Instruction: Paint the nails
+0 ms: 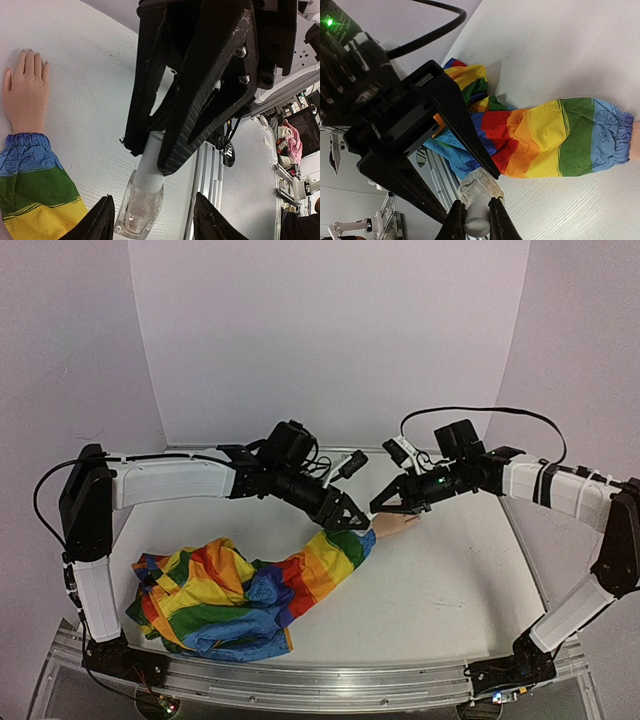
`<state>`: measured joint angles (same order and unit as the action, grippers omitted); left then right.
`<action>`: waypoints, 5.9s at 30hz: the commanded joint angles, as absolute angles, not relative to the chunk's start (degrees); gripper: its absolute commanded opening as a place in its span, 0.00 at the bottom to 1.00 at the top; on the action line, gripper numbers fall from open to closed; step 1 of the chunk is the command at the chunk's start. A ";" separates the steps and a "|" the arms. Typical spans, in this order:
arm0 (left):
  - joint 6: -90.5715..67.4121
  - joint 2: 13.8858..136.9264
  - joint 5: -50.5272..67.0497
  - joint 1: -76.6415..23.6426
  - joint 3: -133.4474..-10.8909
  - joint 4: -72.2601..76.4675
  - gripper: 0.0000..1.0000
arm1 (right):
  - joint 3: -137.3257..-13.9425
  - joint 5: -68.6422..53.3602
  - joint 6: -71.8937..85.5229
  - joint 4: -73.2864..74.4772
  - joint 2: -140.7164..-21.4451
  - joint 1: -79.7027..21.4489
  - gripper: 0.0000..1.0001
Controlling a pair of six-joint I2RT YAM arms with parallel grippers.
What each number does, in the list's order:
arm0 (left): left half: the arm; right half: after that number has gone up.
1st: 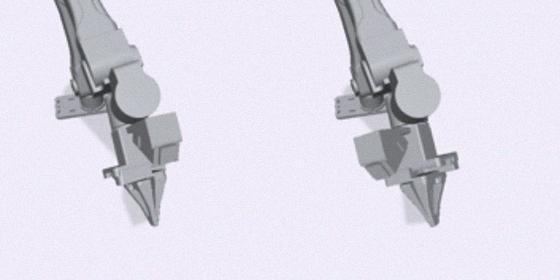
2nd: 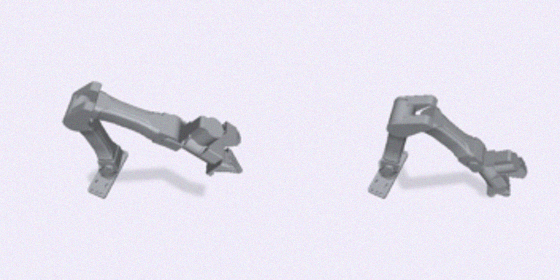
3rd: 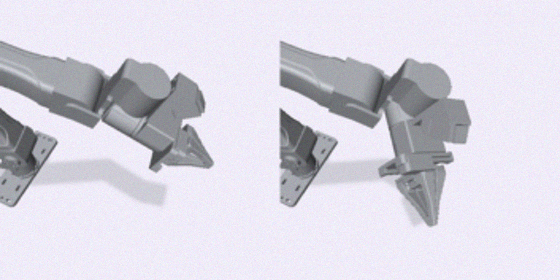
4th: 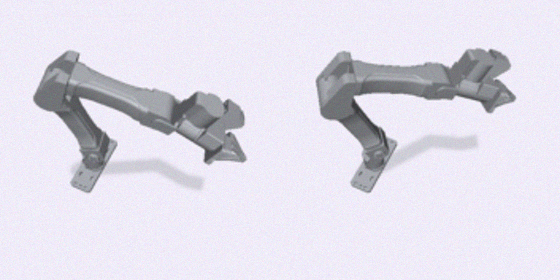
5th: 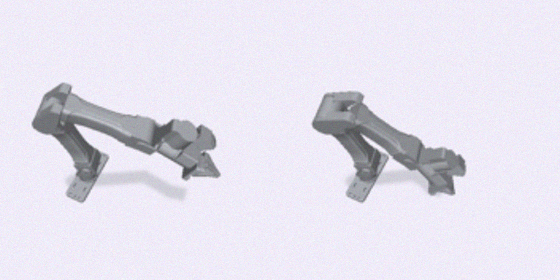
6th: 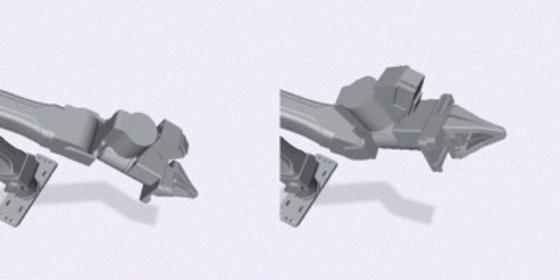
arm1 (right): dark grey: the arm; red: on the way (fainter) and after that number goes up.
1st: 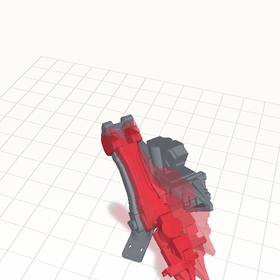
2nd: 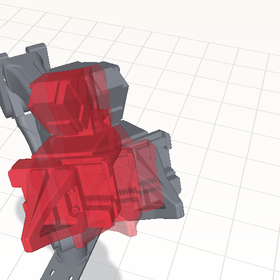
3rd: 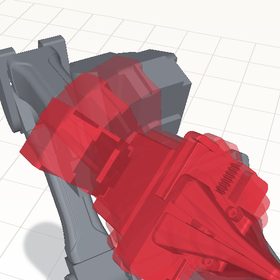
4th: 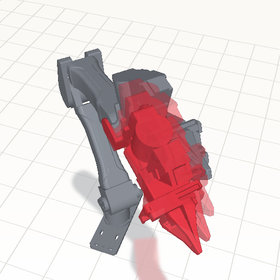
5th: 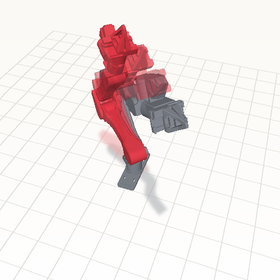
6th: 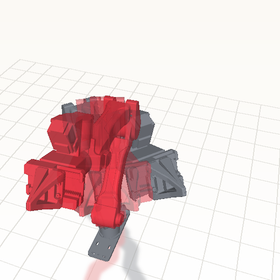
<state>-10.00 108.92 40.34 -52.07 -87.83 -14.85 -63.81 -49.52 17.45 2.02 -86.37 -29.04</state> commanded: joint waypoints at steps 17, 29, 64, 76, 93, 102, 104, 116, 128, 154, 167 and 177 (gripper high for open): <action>-7.79 108.63 37.62 -52.29 -89.73 -12.39 0.29 | -66.36 -51.24 19.88 -2.40 -86.66 -29.43 0.00; -4.98 105.84 29.35 -52.47 -87.36 -12.28 0.02 | -66.18 -50.08 21.67 -3.29 -86.13 -29.40 0.00; -4.08 105.94 28.58 -52.76 -87.89 -12.13 0.39 | -67.29 -49.58 25.05 -7.51 -89.52 -29.97 0.00; -4.13 106.08 28.10 -52.74 -88.32 -12.13 0.30 | -66.45 -50.19 26.29 -8.86 -88.73 -30.08 0.00; -4.55 106.20 27.52 -52.80 -89.98 -10.58 0.05 | -66.35 -50.45 26.34 -8.88 -88.33 -31.00 0.00; -1.27 100.05 47.85 -51.77 -83.22 -0.54 0.00 | -66.48 -67.61 2.37 -5.79 -81.41 -31.49 0.00; -0.29 97.90 54.34 -51.71 -81.50 1.49 0.00 | -67.67 -71.13 -1.44 -5.88 -78.28 -32.23 0.00; -0.34 90.60 22.94 -52.76 -75.25 2.19 0.00 | -72.61 -39.83 13.53 -8.16 -77.17 -32.88 0.60; 0.93 89.97 -5.17 -56.23 -72.06 7.81 0.00 | -72.96 -22.01 34.43 -16.07 -81.53 -37.82 0.66; -5.43 87.06 35.60 -50.32 -70.84 10.12 0.00 | -77.73 -58.28 11.62 -16.00 -87.36 -42.54 0.00; -15.04 88.96 46.26 -45.77 -70.04 18.82 0.00 | -74.44 -52.23 9.40 -13.88 -80.67 -43.12 0.23; 0.70 85.34 1.99 -55.36 -64.19 17.73 0.00 | -73.87 -20.46 25.35 -13.58 -79.42 -43.11 0.69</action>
